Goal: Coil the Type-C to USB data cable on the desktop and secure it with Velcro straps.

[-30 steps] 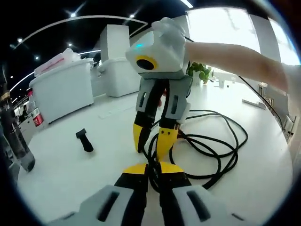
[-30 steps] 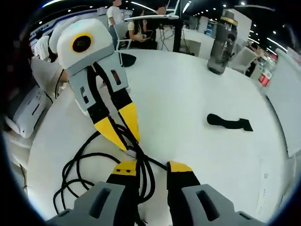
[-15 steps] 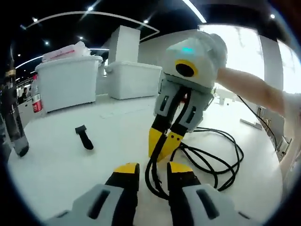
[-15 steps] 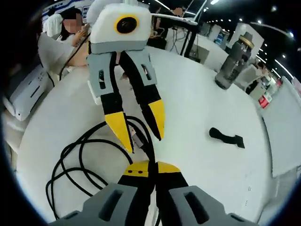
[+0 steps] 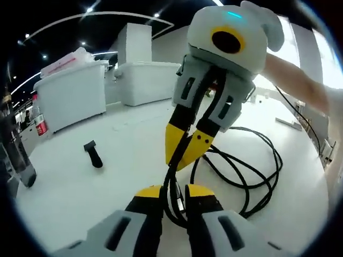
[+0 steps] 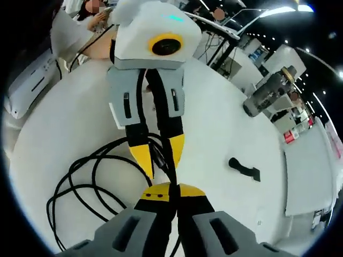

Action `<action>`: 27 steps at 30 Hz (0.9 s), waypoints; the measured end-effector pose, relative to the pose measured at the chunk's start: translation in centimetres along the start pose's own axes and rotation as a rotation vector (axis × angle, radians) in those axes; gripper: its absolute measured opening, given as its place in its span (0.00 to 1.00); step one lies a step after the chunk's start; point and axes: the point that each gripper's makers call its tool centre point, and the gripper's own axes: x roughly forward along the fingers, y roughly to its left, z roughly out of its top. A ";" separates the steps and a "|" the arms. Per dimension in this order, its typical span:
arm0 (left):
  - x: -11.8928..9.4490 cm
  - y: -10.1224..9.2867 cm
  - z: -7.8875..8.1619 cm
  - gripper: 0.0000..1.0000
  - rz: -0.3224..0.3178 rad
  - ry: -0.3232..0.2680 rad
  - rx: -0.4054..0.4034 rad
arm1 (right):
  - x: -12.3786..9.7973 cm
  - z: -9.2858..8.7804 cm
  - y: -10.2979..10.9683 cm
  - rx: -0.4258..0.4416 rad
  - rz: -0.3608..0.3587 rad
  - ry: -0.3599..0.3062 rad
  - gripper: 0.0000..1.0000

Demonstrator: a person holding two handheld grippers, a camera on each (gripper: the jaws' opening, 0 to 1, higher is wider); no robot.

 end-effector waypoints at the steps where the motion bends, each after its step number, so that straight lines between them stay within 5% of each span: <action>1: 0.0 0.1 0.1 0.14 0.009 0.001 0.001 | 0.0 0.0 -0.2 0.028 -0.019 -0.006 0.02; 6: -0.4 0.6 0.6 0.11 0.048 -0.003 0.017 | -0.8 0.3 -0.4 0.106 -0.070 -0.111 0.08; 8: -0.5 0.7 0.7 0.11 0.065 -0.003 0.041 | -1.9 -0.5 -0.9 0.256 -0.086 -0.120 0.15; 13: -0.5 0.3 1.0 0.11 0.081 0.000 0.103 | -3.3 -2.3 -0.7 0.461 -0.108 -0.108 0.27; 18: -0.7 0.3 1.1 0.11 0.103 0.001 0.136 | -2.3 -2.8 1.0 0.452 -0.093 -0.012 0.35; 21: -0.7 0.1 1.3 0.10 0.096 -0.011 0.096 | -1.8 -3.4 1.3 0.395 -0.114 0.074 0.32; 27: -1.1 -0.2 1.9 0.10 0.090 -0.036 0.079 | -1.1 -3.0 2.5 0.357 -0.050 0.088 0.21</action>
